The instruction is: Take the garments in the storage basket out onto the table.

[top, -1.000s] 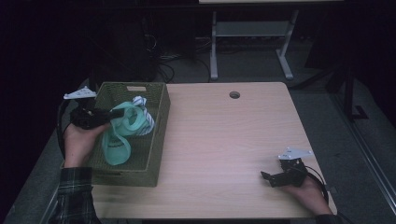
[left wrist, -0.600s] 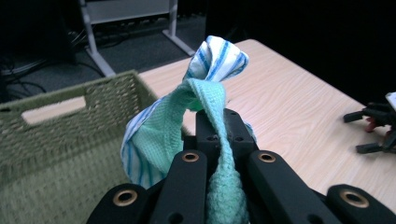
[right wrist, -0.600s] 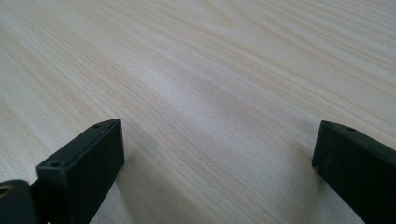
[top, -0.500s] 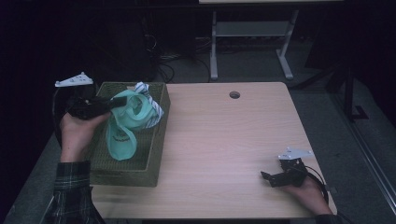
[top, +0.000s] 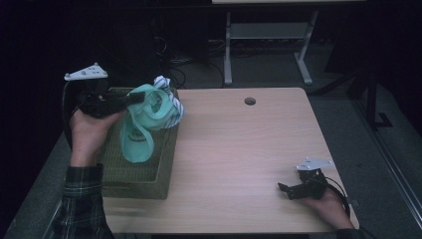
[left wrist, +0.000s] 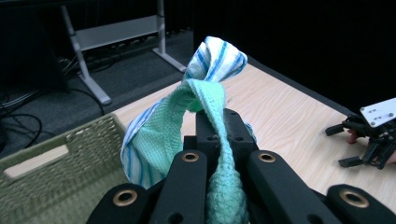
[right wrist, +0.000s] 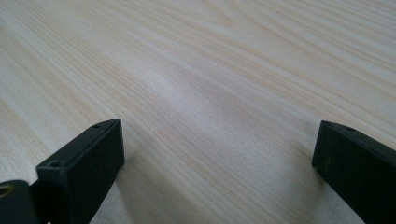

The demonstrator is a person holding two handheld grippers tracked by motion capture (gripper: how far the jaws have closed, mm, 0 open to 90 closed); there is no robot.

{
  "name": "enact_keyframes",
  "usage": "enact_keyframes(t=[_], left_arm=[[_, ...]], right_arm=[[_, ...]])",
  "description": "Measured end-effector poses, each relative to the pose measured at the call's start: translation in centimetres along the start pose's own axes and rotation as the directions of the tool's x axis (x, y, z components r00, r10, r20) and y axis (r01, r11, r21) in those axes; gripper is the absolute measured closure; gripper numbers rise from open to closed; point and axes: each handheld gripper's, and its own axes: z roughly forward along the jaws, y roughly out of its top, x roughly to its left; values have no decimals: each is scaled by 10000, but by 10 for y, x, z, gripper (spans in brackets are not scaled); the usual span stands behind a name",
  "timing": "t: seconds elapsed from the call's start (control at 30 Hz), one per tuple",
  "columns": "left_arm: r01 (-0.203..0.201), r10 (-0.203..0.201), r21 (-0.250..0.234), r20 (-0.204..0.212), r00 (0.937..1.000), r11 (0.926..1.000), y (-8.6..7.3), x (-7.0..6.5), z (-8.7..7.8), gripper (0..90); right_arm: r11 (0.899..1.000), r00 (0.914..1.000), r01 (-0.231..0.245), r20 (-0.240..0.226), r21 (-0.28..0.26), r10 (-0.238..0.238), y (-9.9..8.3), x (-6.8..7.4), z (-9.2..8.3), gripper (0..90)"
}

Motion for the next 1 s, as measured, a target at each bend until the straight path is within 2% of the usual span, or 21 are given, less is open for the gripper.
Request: enact_keyframes(t=[0.5,0.77,1.0], left_arm=[[-325,333,-106,822,9961,9994,15,-25,30,871],[-487,493,-78,1300,9903,9988,18,-42,51,871],[-492,504,-111,1742,9834,9987,14,-55,69,871]], right_arm=[[10000,10000,-2,-1,2,2,0,0,0,18],[10000,10000,0,1,2,0,0,0,0,18],[10000,10000,-1,0,2,1,0,0,0,18]])
